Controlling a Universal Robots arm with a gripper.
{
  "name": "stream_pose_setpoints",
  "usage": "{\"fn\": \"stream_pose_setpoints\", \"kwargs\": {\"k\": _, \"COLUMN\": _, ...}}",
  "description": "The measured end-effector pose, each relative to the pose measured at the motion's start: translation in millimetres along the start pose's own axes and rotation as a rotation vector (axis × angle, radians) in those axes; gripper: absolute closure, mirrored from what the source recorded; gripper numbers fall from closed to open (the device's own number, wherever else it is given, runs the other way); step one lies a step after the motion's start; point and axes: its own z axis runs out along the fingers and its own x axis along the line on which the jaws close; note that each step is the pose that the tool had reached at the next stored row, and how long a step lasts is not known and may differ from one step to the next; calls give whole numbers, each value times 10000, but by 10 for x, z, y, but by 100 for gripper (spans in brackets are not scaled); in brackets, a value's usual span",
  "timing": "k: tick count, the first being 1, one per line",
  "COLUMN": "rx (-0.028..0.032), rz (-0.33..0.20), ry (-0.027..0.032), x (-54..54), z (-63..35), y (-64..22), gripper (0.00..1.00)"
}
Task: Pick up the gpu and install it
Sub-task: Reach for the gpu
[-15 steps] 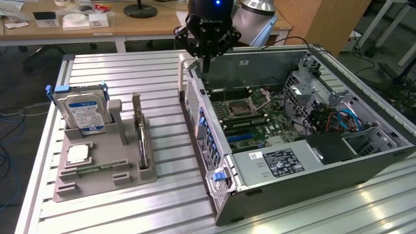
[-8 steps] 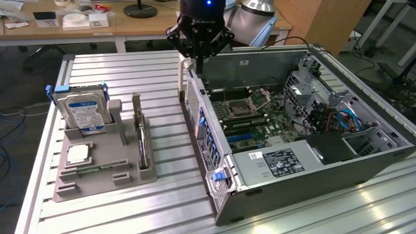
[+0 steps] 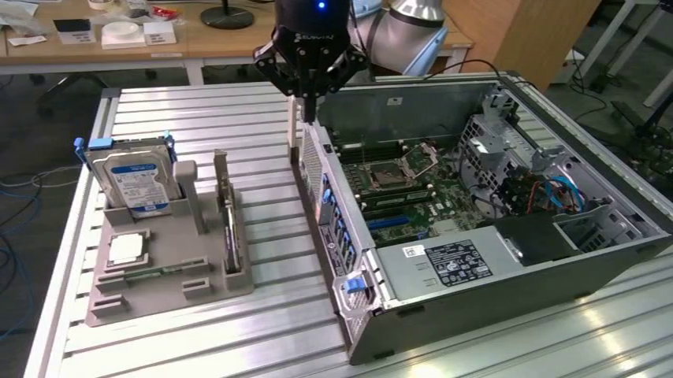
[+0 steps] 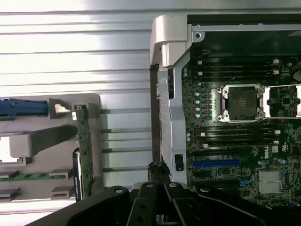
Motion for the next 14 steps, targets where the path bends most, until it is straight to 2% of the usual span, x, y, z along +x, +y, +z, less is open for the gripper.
{"fn": "stream_pose_setpoints", "kwargs": {"k": 14, "rx": -3, "rz": -135, "ry": 6, "x": 261, "z": -9, "y": -129, "gripper": 89}}
